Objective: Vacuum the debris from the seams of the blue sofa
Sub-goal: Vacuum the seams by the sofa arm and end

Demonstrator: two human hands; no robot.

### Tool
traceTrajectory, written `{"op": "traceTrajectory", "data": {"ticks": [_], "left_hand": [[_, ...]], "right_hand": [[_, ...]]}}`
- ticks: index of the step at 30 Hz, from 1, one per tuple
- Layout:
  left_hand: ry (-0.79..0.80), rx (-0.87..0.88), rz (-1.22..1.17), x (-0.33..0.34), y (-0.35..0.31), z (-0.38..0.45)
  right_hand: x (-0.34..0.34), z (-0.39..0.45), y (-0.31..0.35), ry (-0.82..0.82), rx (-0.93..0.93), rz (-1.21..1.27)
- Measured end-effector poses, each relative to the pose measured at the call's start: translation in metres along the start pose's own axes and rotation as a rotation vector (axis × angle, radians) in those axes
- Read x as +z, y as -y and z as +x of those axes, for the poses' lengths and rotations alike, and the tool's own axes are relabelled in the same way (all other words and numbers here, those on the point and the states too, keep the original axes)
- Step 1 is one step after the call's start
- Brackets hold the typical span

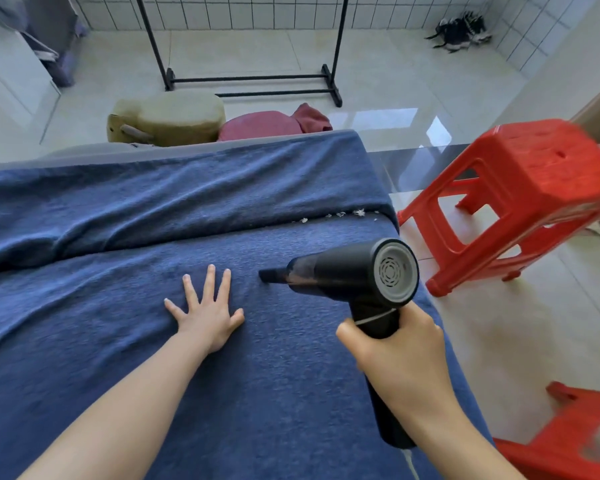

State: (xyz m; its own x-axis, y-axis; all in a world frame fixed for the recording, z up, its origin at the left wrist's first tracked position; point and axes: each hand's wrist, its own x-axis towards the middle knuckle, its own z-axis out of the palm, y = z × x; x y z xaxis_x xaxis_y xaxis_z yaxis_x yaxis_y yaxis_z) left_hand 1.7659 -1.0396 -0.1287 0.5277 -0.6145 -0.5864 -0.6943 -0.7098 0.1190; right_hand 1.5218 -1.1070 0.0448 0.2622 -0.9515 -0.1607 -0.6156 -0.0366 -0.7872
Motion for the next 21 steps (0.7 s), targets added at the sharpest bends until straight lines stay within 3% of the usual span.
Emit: {"op": "traceTrajectory", "data": {"ticks": [10, 21], "left_hand": [[0.04, -0.107, 0.005, 0.007, -0.057, 0.018], [0.086, -0.158, 0.031, 0.008, -0.061, 0.023]], "right_hand": [[-0.015, 0.1, -0.03, -0.143, -0.023, 0.017], [-0.017, 0.145, -0.036, -0.098, -0.085, 0.016]]}}
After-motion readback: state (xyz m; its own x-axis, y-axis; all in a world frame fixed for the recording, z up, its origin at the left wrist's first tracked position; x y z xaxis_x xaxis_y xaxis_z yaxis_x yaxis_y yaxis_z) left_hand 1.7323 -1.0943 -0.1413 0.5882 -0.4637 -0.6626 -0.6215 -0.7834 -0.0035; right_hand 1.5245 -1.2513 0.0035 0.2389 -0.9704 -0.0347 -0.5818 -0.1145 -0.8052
